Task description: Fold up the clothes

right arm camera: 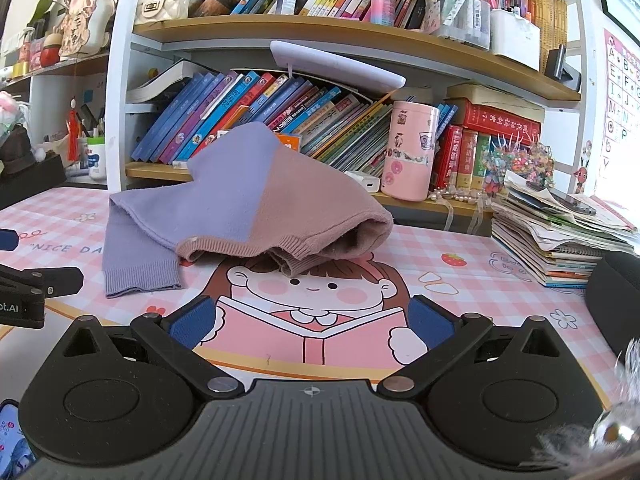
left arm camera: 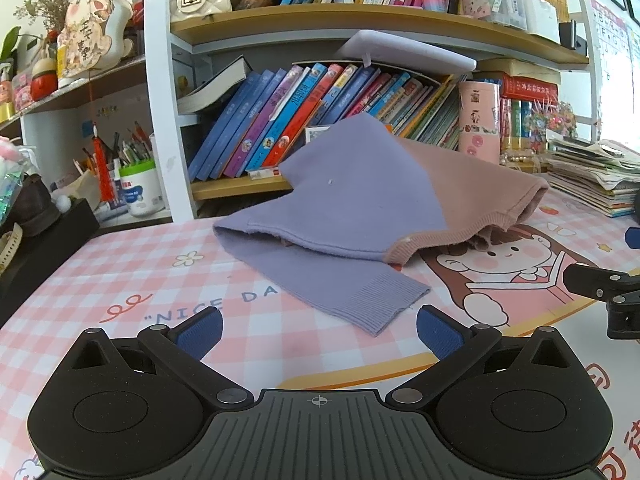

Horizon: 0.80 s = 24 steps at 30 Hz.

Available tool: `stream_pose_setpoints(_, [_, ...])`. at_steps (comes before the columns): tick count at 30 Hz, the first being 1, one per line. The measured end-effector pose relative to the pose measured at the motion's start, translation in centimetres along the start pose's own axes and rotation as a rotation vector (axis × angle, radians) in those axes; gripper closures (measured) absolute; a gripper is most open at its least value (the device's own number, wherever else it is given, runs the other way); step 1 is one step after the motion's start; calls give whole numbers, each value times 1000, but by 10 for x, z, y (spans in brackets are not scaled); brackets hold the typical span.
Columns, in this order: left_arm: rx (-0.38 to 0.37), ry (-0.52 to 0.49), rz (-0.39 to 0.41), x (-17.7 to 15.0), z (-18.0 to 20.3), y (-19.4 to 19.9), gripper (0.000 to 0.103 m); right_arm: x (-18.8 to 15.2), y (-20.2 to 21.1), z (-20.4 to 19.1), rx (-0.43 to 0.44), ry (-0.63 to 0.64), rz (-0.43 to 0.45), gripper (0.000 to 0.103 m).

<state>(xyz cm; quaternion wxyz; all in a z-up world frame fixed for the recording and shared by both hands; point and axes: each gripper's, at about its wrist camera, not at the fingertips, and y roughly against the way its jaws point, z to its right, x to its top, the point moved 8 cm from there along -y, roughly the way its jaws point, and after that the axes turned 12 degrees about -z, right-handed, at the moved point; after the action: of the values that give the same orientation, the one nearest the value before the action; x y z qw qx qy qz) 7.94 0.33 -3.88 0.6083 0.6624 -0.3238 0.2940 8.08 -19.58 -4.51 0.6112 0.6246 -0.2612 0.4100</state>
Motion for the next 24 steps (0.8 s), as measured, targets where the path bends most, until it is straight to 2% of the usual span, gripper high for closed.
stream_pose_setpoints(15, [1, -7, 2, -1, 1, 0, 0, 0, 0, 0, 0, 3, -3, 0])
stream_pose_setpoints(24, [-15, -51, 22, -1, 10, 3, 0, -1, -2, 0, -7, 4, -17, 0])
